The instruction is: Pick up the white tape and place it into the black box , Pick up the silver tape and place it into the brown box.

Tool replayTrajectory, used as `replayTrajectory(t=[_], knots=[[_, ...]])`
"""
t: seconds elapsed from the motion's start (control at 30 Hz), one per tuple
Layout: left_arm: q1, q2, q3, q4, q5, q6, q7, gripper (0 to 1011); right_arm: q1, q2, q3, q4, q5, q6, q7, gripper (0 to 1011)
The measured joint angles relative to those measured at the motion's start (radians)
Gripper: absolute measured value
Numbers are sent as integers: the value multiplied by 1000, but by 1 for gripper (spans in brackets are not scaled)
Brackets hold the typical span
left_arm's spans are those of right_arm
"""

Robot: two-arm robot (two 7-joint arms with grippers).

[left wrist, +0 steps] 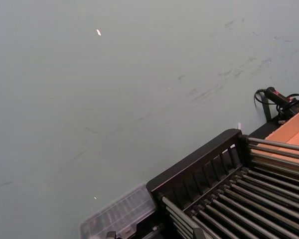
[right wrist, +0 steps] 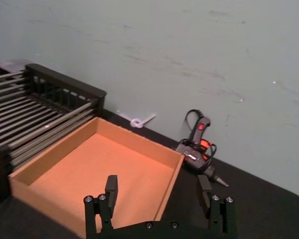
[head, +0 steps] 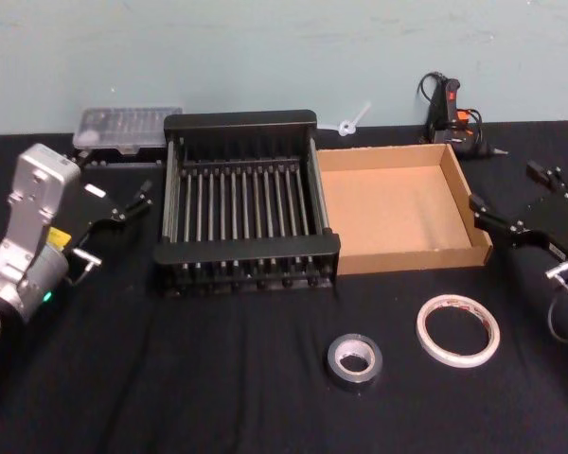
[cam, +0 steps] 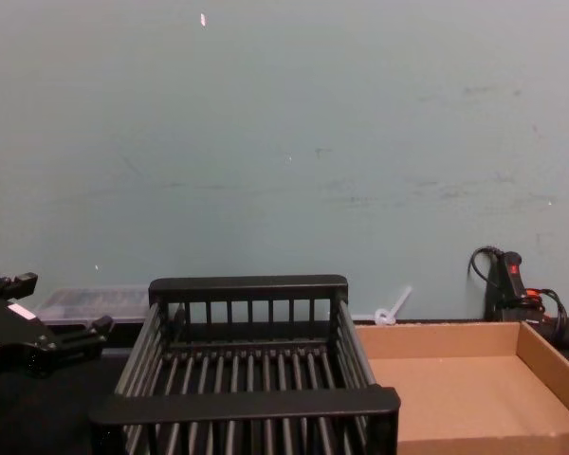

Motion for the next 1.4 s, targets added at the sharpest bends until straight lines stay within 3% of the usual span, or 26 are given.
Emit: replayTrajectory(t=[0.37,0.83,1.4], knots=[[0,0,0,0,0,0,0,1001,-122,70,72,-136,58,82,58,1002],[0,0,0,0,0,0,0,1001,-229,113,113,-206,73,176,101,1002],[0,0,0,0,0,0,0,1001,-168,60,62,-138,13,318,132,1002]])
